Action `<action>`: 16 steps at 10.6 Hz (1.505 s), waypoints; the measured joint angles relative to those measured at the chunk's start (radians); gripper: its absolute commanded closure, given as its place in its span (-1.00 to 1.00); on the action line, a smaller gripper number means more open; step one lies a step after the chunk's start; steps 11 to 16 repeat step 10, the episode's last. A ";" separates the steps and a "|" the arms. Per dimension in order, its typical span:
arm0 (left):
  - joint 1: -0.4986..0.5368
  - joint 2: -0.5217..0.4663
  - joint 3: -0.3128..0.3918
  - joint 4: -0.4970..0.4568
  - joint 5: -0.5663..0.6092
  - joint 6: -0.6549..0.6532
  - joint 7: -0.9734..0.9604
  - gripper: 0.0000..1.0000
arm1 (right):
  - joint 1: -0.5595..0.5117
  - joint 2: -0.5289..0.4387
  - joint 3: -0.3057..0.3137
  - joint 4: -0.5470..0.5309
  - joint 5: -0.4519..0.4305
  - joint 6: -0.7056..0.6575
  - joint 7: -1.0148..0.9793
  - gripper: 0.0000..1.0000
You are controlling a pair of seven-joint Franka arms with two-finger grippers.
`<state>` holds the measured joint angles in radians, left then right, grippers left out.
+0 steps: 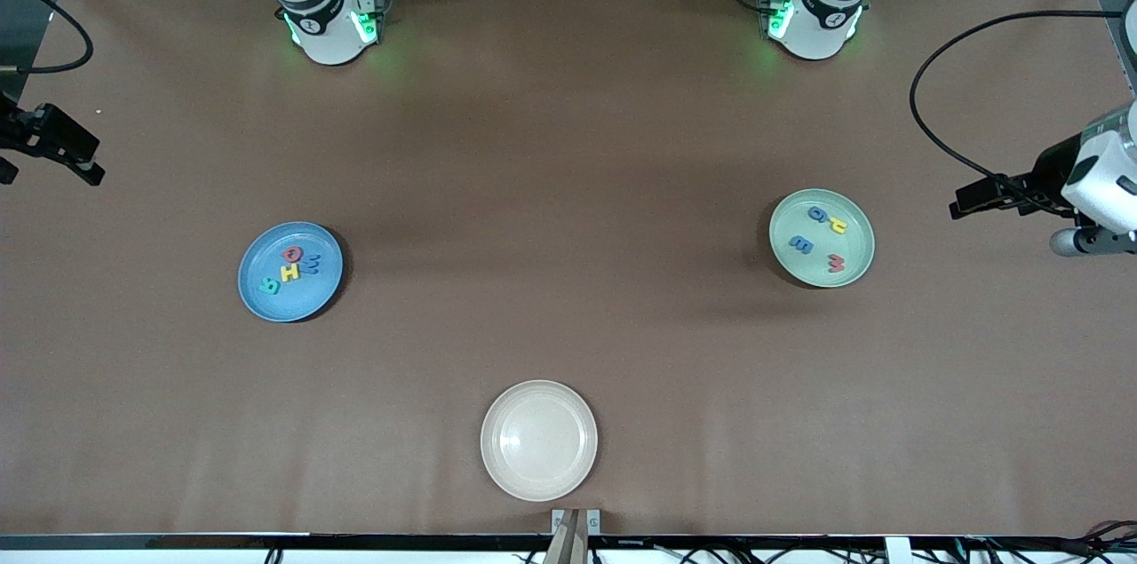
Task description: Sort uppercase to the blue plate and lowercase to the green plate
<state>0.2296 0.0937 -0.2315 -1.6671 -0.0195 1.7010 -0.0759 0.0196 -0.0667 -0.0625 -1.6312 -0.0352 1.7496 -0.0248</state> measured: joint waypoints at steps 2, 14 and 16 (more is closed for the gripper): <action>0.002 -0.011 -0.001 0.015 0.040 -0.017 -0.003 -1.00 | 0.000 0.000 0.000 0.000 0.000 -0.015 0.000 -1.00; 0.007 -0.017 -0.003 0.130 0.089 -0.151 0.030 -1.00 | 0.002 0.029 0.000 -0.029 0.073 -0.148 0.000 -1.00; 0.007 -0.017 -0.003 0.130 0.089 -0.151 0.030 -1.00 | 0.002 0.029 0.000 -0.029 0.073 -0.148 0.000 -1.00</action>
